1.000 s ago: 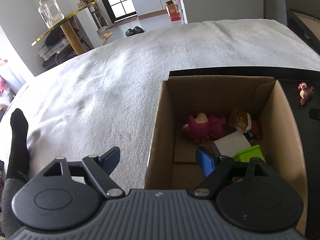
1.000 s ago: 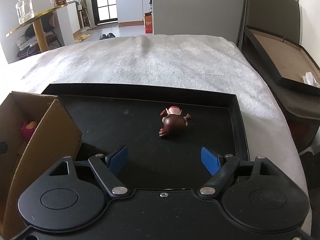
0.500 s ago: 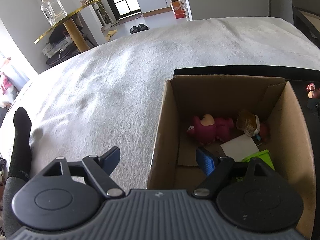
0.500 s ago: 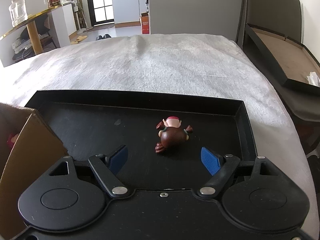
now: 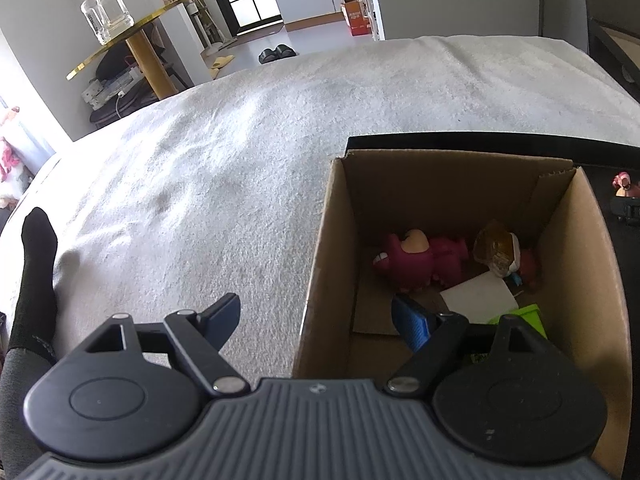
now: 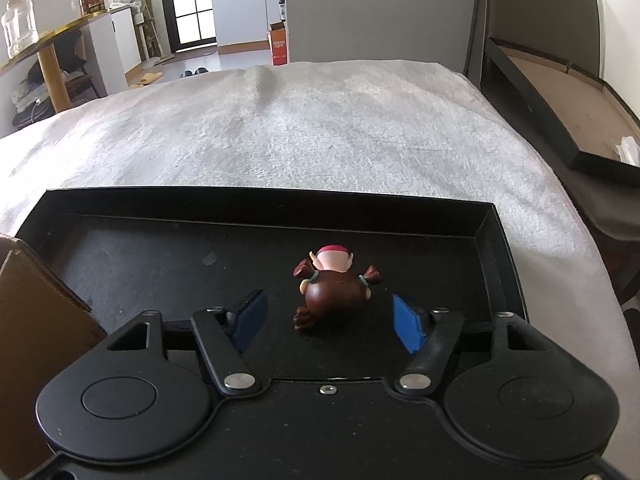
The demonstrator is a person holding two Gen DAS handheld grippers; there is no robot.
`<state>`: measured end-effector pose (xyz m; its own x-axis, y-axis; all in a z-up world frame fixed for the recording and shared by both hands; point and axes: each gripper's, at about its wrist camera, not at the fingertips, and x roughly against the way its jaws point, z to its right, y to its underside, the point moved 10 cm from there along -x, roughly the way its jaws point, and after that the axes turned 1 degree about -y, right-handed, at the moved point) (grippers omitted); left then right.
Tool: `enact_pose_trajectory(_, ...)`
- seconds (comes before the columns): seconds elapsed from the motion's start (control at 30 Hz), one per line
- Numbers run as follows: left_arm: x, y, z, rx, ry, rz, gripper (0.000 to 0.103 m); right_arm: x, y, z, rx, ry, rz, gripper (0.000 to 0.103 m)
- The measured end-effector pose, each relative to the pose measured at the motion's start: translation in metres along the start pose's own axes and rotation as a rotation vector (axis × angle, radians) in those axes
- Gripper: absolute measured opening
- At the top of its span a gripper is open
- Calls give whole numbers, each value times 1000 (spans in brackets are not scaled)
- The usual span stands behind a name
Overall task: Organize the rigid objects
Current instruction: 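Move the right gripper to the brown-headed doll and grasp it, then carry the brown-headed doll into the box and open the right gripper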
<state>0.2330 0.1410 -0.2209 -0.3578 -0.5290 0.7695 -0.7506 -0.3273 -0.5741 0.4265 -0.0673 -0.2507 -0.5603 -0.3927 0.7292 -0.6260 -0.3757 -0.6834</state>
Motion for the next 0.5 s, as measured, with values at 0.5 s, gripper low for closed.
enact_pose_trajectory(0.5, 17, 4, 4, 2, 54, 21, 82, 31, 14, 0, 21, 7, -15, 32)
